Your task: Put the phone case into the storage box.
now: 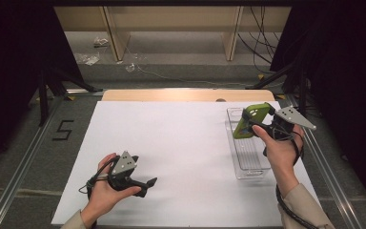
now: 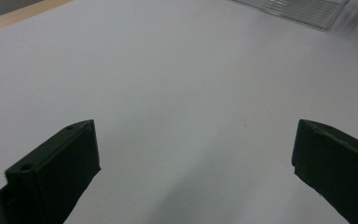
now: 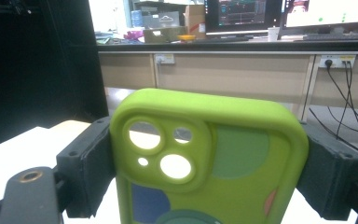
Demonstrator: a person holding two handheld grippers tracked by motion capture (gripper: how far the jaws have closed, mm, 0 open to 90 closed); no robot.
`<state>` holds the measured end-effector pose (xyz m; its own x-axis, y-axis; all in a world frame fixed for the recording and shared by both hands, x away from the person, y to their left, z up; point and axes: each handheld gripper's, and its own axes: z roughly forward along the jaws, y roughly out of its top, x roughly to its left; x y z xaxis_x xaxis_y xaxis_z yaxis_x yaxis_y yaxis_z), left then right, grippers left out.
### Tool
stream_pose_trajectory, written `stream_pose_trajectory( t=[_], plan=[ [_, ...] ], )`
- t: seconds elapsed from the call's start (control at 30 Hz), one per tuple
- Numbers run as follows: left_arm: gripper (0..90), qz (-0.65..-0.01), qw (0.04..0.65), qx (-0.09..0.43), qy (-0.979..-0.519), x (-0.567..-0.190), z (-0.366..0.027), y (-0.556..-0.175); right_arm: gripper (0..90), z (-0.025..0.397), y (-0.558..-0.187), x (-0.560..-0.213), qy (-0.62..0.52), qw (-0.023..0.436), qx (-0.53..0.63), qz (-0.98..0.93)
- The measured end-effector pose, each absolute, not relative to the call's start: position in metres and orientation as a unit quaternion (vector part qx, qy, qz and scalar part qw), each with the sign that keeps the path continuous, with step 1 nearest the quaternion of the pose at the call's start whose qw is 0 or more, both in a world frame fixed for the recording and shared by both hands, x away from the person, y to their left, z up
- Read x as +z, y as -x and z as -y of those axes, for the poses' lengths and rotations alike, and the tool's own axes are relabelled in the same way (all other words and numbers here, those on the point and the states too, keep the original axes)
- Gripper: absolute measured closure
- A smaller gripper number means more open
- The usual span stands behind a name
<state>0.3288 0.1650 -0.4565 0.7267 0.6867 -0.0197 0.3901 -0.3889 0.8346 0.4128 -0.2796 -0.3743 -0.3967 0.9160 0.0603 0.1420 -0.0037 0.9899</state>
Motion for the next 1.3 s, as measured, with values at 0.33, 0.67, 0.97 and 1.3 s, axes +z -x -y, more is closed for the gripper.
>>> stream_pose_trajectory(
  t=[0.33,0.67,0.97,1.3],
  plan=[
    [0.1,-0.330,0.443,0.167,-0.817,-0.4565,-0.1649,-0.3288,17.2,0.2821,-0.4144,-0.3758,-0.431,0.346,0.561,-0.616],
    [0.1,-0.329,0.442,0.167,-0.817,-0.4567,-0.1652,-0.3289,17.2,0.2837,-0.4160,-0.3771,-0.433,0.347,0.559,-0.616],
    [0.2,-0.329,0.442,0.166,-0.818,-0.4566,-0.1652,-0.3289,17.1,0.2845,-0.4170,-0.3776,-0.434,0.349,0.556,-0.617],
    [0.2,-0.329,0.442,0.166,-0.818,-0.4567,-0.1650,-0.3289,17.1,0.2854,-0.4188,-0.3789,-0.436,0.350,0.554,-0.617]
  ],
)
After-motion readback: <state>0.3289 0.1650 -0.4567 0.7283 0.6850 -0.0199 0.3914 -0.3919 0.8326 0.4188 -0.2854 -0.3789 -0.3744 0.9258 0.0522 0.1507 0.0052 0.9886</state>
